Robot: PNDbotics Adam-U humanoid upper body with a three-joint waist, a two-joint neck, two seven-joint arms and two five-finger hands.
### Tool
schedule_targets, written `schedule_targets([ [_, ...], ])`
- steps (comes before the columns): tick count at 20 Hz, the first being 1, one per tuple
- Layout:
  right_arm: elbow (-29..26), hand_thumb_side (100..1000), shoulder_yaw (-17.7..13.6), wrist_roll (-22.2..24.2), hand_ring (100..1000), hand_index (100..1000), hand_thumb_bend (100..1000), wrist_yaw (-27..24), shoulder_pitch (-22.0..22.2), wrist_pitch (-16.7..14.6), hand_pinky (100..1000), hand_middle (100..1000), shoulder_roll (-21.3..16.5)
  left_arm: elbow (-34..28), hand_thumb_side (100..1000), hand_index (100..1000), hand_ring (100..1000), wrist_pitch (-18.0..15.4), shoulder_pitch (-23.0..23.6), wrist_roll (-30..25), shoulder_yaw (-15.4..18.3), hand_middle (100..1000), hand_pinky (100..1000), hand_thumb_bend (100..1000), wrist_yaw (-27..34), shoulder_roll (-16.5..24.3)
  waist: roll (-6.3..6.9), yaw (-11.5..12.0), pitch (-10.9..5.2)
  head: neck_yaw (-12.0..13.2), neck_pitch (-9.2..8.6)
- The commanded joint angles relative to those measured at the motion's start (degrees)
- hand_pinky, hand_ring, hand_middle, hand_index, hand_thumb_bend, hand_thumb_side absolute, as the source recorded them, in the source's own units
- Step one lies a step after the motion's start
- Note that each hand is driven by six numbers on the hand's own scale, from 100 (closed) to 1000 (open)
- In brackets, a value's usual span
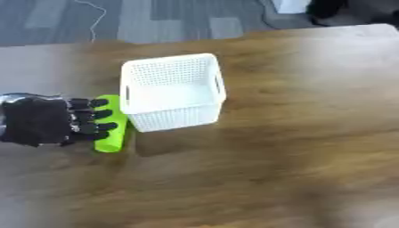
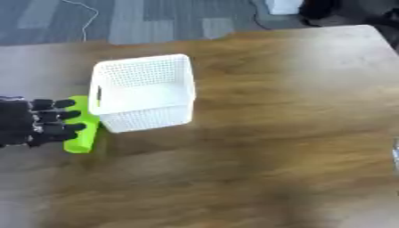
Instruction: Pick up objects on the table and place them in the box.
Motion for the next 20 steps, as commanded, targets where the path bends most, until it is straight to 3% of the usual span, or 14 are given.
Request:
schedule_targets([
  [1, -0.75, 1000, -0.16, -0.03, 467, 574, 285, -0.26, -1.02, -0.18, 348, 495, -0.34, 1.26, 588, 1000, 964, -11.1, 0.06, 11.03, -0.04, 1000, 973, 867, -0.78, 0.74, -0.08, -0.19, -0.22, 0.69, -0.06],
  [7, -0.75, 1000, -0.09, 0.15, 467, 574, 284, -0.5, -1.33, -0.24, 347, 495, -0.08, 4.19, 603, 1000, 967, -9.67, -0.22, 11.03, 0.41, 1000, 947, 881, -2.37, -0.09, -0.35, -0.58, 0.23, 1.19, -0.06],
  [10, -0.75, 1000, -0.05, 0.23, 467, 574, 284, -0.6, -1.49, -0.25, 347, 495, 0.12, 4.63, 601, 1000, 940, -9.26, -0.44, 11.03, 0.31, 1000, 877, 890, -2.2, -0.46, -0.52, -0.84, 0.56, 1.37, -0.06],
  [13, -0.75, 1000, -0.04, 0.3, 467, 574, 283, -0.66, -1.58, -0.27, 346, 495, 0.24, 4.78, 565, 1000, 890, -9.18, -0.48, 11.03, 0.23, 988, 802, 864, -1.91, -0.61, -0.61, -0.94, 0.79, 1.41, -0.06],
  [14, -0.75, 1000, -0.04, 0.32, 466, 574, 283, -0.67, -1.59, -0.27, 346, 495, 0.25, 4.87, 533, 1000, 842, -9.14, -0.45, 11.03, 0.27, 957, 714, 850, -1.72, -0.64, -0.63, -0.94, 0.83, 1.4, -0.06],
  [15, -0.75, 1000, -0.03, 0.34, 466, 574, 283, -0.68, -1.6, -0.28, 346, 495, 0.27, 5.09, 544, 1000, 858, -9.1, -0.38, 11.03, 0.35, 967, 742, 850, -1.43, -0.69, -0.65, -0.92, 0.86, 1.38, -0.06],
  [16, -0.75, 1000, -0.03, 0.36, 466, 574, 283, -0.69, -1.6, -0.28, 346, 495, 0.27, 5.3, 502, 1000, 797, -9.11, -0.34, 11.03, 0.4, 930, 600, 830, -1.2, -0.71, -0.66, -0.91, 0.87, 1.36, -0.06],
  [17, -0.75, 1000, -0.04, 0.37, 466, 574, 283, -0.69, -1.58, -0.27, 346, 495, 0.27, 5.56, 500, 1000, 796, -9.13, -0.29, 11.03, 0.51, 932, 576, 845, -0.85, -0.75, -0.69, -0.88, 0.87, 1.33, -0.06],
  [19, -0.75, 1000, -0.06, 0.39, 466, 574, 282, -0.67, -1.46, -0.26, 346, 495, 0.25, 5.91, 519, 1000, 833, -9.11, -0.27, 11.03, 0.88, 952, 652, 873, -0.06, -0.72, -0.73, -0.76, 0.84, 1.23, -0.06],
  [20, -0.75, 1000, -0.07, 0.39, 466, 574, 282, -0.65, -1.4, -0.24, 345, 495, 0.23, 6.03, 519, 1000, 847, -9.08, -0.26, 11.03, 1.08, 952, 754, 870, 0.41, -0.65, -0.74, -0.7, 0.81, 1.2, -0.06],
])
